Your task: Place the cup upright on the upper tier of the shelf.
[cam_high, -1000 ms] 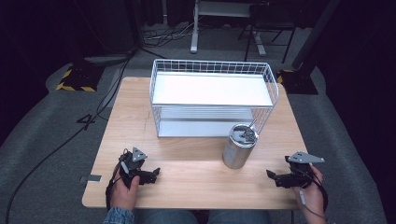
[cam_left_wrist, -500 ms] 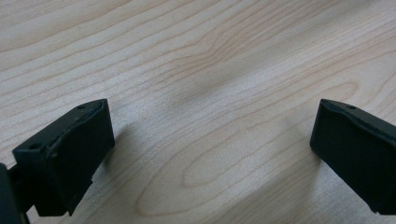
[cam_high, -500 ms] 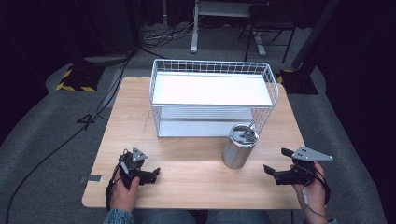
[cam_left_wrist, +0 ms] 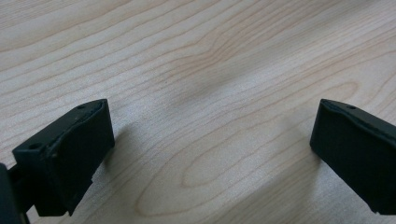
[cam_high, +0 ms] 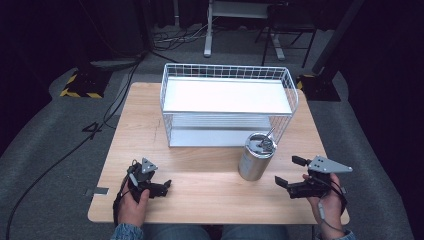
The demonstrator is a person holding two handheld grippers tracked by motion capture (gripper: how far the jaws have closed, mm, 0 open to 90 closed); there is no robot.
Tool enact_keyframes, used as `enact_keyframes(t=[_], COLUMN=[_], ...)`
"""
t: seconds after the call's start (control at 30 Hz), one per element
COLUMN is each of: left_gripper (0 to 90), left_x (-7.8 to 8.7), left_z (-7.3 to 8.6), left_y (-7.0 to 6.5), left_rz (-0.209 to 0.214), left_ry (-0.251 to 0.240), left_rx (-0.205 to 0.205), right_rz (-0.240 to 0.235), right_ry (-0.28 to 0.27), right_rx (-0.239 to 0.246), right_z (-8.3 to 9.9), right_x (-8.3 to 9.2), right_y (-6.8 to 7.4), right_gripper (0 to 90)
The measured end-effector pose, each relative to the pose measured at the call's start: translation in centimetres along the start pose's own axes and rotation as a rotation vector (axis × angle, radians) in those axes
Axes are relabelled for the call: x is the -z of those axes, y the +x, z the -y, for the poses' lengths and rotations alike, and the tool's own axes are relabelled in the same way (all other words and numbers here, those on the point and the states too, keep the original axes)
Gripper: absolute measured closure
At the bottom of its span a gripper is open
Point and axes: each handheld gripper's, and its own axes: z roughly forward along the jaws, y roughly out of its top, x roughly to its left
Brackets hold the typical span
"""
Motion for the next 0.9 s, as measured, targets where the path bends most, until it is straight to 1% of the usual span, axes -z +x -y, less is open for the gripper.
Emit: enact_keyframes(t=[0.07, 0.1, 0.2, 0.27, 0.37, 0.6, 0.67, 0.83, 0.9], left_gripper=[0.2, 0.2, 0.2, 0.2, 0.2, 0.2, 0.2, 0.2, 0.2], left_x=[0.0, 0.0, 0.0, 0.0, 0.0, 0.0, 0.0, 0.0, 0.0], left_z=[0.0, 0.0, 0.0, 0.0, 0.0, 0.0, 0.0, 0.0, 0.0], left_y=[0.0, 0.0, 0.0, 0.0, 0.0, 0.0, 0.0, 0.0, 0.0], left_rz=[0.0, 0.0, 0.0, 0.0, 0.0, 0.0, 0.0, 0.0, 0.0], left_ry=[0.0, 0.0, 0.0, 0.0, 0.0, 0.0, 0.0, 0.0, 0.0], left_rx=[0.0, 0.0, 0.001, 0.0, 0.0, 0.0, 0.0, 0.0, 0.0], right_rz=[-0.019, -0.019, -0.037, -0.038, -0.053, -0.059, -0.067, -0.045, -0.043], right_ry=[-0.001, -0.001, -0.009, -0.01, -0.011, 0.001, 0.001, -0.008, -0.01], right_rx=[0.014, 0.014, 0.02, 0.022, 0.027, 0.041, 0.037, 0.04, 0.032], right_z=[-0.4, -0.4, -0.9, -1.0, -1.3, -1.6, -1.7, -1.8, -1.9], right_x=[-0.9, -0.9, -1.8, -2.0, -2.8, -3.9, -4.4, -5.2, -5.5], right_y=[0.5, 0.5, 0.9, 1.0, 1.2, 1.5, 1.5, 1.3, 1.1], right_gripper=[0.0, 0.0, 0.0, 0.0, 0.0, 0.0, 0.0, 0.0, 0.0])
